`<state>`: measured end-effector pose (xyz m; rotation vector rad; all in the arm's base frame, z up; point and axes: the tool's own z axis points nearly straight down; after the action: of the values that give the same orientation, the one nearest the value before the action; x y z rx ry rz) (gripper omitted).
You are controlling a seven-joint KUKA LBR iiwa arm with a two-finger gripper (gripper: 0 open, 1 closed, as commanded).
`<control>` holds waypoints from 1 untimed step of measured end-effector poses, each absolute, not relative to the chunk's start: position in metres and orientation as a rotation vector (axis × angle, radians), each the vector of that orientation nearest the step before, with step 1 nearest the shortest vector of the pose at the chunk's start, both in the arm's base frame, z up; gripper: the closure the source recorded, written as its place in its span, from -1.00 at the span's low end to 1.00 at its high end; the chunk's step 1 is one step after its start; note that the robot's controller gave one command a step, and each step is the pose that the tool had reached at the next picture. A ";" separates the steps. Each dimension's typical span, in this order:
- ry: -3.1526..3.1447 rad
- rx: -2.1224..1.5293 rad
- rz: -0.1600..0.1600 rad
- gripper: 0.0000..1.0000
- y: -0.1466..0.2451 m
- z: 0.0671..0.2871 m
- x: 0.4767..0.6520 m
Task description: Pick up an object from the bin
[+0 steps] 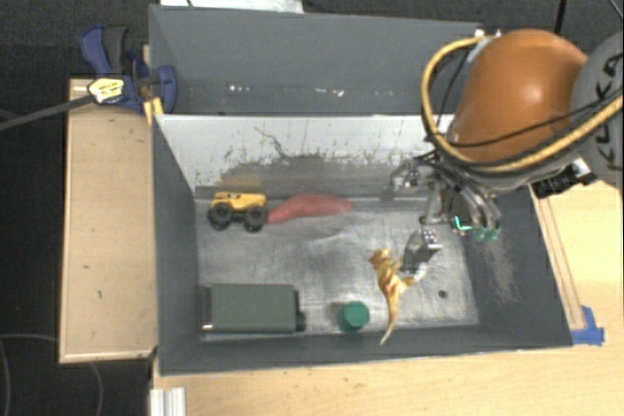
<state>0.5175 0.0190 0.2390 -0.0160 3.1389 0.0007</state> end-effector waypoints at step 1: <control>3.132 -0.043 0.000 -1.00 0.027 0.186 0.521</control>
Offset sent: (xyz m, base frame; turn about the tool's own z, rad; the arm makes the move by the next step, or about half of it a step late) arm -0.0052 -0.0096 -0.0929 0.2234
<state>0.5211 0.0269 0.1860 -0.0429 3.1319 0.0004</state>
